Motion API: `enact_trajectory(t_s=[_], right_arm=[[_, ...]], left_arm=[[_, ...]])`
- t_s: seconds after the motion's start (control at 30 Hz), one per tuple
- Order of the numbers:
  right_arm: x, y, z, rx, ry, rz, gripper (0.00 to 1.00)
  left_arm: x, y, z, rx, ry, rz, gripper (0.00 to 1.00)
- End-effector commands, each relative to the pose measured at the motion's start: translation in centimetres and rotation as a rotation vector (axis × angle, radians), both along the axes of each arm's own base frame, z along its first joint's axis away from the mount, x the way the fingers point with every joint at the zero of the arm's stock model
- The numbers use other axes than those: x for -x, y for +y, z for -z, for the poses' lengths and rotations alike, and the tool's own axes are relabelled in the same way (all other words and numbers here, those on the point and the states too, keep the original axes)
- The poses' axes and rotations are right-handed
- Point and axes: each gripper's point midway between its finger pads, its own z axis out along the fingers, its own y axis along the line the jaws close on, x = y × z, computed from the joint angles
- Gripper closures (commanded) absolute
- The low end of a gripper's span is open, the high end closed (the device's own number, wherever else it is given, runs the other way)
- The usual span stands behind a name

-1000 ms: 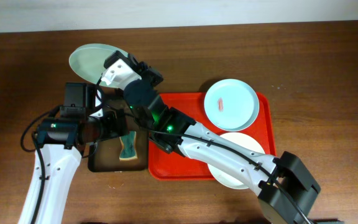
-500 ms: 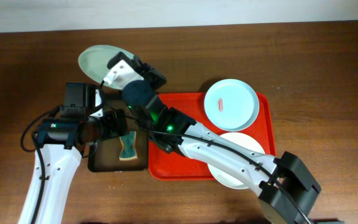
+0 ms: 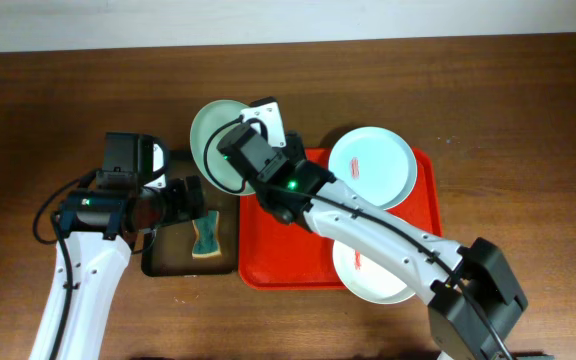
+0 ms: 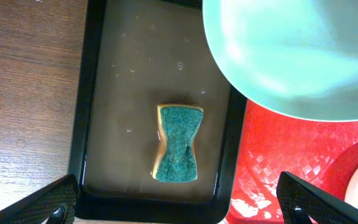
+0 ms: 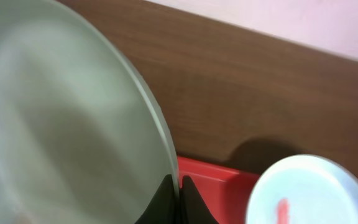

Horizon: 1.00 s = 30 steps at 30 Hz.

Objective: Clean dirty plates on tray and stack at the side

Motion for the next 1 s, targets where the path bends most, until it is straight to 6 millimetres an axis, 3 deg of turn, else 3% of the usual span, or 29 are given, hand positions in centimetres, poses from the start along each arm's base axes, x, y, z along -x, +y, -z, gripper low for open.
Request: enact_trajectory(t_s=[0.0, 0.2, 0.27, 0.4, 0.43, 0.47, 0.53, 0.57, 0.63, 0.73, 0.97], right_arm=[[-1.2, -1.2, -0.9, -0.239, 0.079, 0.056, 0.96], [-3.0, -7.6, 0.3, -0.61, 0.412, 0.05, 0.96], [-2.9, -11.8, 0.9, -0.702, 0.513, 0.111, 0.96], [-1.5, -22.6, 2.8, -0.797, 0.642, 0.377, 0.96], [-0.5, -26.1, 3.5, -0.8, 0.668, 0.484, 0.96], [0.3, -28.2, 3.9, -0.794, 0.684, 0.556, 0.96], [3.4, -34.4, 5.5, -0.717, 0.722, 0.729, 0.96], [4.8, -36.3, 6.1, -0.694, 0.743, 0.778, 0.96], [7.1, -39.1, 7.3, -0.718, 0.779, 0.859, 0.96], [9.6, -41.5, 8.8, -0.763, 0.807, 0.957, 0.96], [13.6, -44.9, 11.9, -0.785, 0.823, 1.113, 0.96]], left_arm=[[-0.3, -0.1, -0.8, 0.009, -0.024, 0.006, 0.01], [-0.3, -0.1, -0.8, 0.009, -0.024, 0.006, 0.01], [-0.3, -0.1, -0.8, 0.009, -0.024, 0.006, 0.01], [-0.3, -0.1, -0.8, 0.009, -0.024, 0.006, 0.01], [-0.3, -0.1, -0.8, 0.009, -0.024, 0.006, 0.01], [-0.3, -0.1, -0.8, 0.009, -0.024, 0.006, 0.01], [-0.3, -0.1, -0.8, 0.009, -0.024, 0.006, 0.01], [-0.3, -0.1, -0.8, 0.009, -0.024, 0.006, 0.01], [-0.3, -0.1, -0.8, 0.009, -0.024, 0.006, 0.01], [-0.3, -0.1, -0.8, 0.009, -0.024, 0.006, 0.01], [-0.3, -0.1, -0.8, 0.009, -0.024, 0.006, 0.01]])
